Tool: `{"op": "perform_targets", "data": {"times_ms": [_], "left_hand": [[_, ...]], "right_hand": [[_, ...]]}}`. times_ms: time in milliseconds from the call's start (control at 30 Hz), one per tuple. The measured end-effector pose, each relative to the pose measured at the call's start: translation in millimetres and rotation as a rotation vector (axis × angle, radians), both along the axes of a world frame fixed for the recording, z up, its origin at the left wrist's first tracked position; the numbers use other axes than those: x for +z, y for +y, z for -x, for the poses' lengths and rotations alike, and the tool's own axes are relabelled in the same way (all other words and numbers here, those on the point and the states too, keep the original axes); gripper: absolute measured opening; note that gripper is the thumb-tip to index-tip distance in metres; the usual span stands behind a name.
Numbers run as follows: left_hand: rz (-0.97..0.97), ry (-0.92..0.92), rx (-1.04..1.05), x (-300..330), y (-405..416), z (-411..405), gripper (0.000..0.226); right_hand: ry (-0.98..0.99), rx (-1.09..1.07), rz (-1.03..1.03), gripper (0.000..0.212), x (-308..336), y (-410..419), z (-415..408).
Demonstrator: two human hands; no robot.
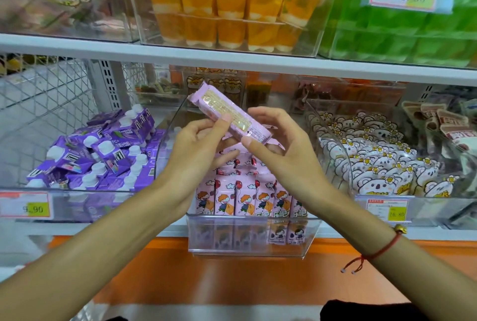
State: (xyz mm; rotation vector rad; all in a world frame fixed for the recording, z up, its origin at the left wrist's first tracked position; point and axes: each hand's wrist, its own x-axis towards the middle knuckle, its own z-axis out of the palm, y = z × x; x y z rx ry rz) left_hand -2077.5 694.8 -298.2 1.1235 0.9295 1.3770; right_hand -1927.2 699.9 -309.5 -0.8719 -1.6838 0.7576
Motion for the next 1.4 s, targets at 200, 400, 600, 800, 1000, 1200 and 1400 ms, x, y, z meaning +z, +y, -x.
{"op": "perform_targets", "data": {"times_ms": [200, 400, 600, 800, 1000, 1200, 1400], "left_hand": [[-0.089, 0.1, 0.077, 1, 6, 12, 0.066], [-0.277, 0.299, 0.034, -1, 3, 16, 0.044], [-0.18, 0.193, 0.074, -2, 7, 17, 0.033], [-0.347, 0.419, 0.145, -1, 11, 25, 0.031], [-0.434, 0.449, 0.365, 2, 37, 47, 0.028], [-0.389, 0.746, 0.372, -9, 76, 57, 0.03], [-0.437, 0.987, 0.36, -11, 97, 53, 0.033]], "right_hand": [[0.115, -0.014, 0.132, 0.022, 8, 5, -6], [0.357, 0.002, 0.346, 0.028, 10, 12, -15], [0.319, -0.094, 0.232, 0.04, 12, 13, -7], [0.434, -0.05, 0.394, 0.037, 11, 27, -1], [-0.192, -0.215, 0.242, 0.038, 6, 67, 8], [-1.118, -0.326, -0.036, 0.034, -14, 112, 22], [-1.25, -0.249, 0.152, 0.045, -15, 120, 29]]}}
